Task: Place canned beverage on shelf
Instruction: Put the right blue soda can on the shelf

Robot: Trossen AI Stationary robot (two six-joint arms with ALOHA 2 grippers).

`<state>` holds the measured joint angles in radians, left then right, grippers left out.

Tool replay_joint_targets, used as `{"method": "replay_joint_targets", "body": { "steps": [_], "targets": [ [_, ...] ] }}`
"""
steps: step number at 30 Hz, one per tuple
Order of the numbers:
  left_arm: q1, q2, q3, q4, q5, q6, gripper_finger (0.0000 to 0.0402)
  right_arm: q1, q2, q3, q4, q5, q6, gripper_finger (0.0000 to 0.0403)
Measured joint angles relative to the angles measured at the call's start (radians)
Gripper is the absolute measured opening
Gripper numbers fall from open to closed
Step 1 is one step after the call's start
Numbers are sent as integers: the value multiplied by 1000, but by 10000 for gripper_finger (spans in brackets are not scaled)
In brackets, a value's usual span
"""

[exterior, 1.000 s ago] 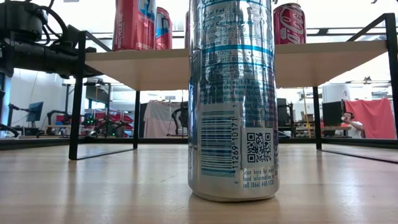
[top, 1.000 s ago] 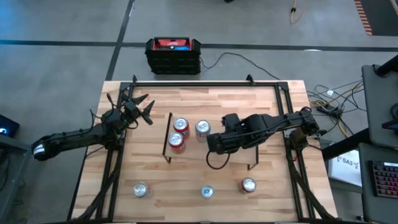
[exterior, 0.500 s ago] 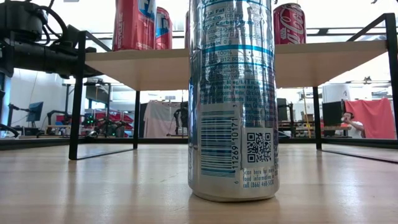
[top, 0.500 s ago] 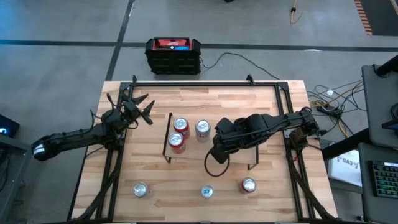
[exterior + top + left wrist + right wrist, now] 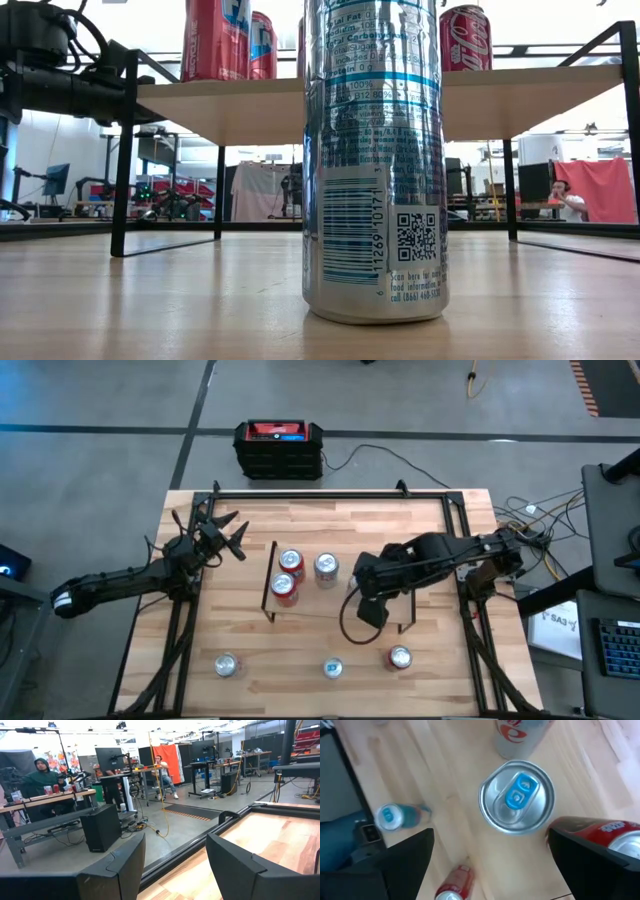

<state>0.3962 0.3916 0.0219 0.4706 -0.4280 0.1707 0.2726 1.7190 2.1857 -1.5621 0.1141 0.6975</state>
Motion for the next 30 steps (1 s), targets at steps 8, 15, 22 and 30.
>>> {"method": "replay_joint_targets", "body": {
  "steps": [8,15,22,30],
  "targets": [
    [0,0,0,0,0,0,195,-35,-5,1,-8,-38,-65,380],
    [0,0,0,0,0,0,195,-59,-4,1,-7,-28,-121,380],
    [0,0,0,0,0,0,195,-58,13,-8,3,13,-179,380],
    [0,0,0,0,0,0,195,-73,44,-9,4,18,-221,380]
  ]
}}
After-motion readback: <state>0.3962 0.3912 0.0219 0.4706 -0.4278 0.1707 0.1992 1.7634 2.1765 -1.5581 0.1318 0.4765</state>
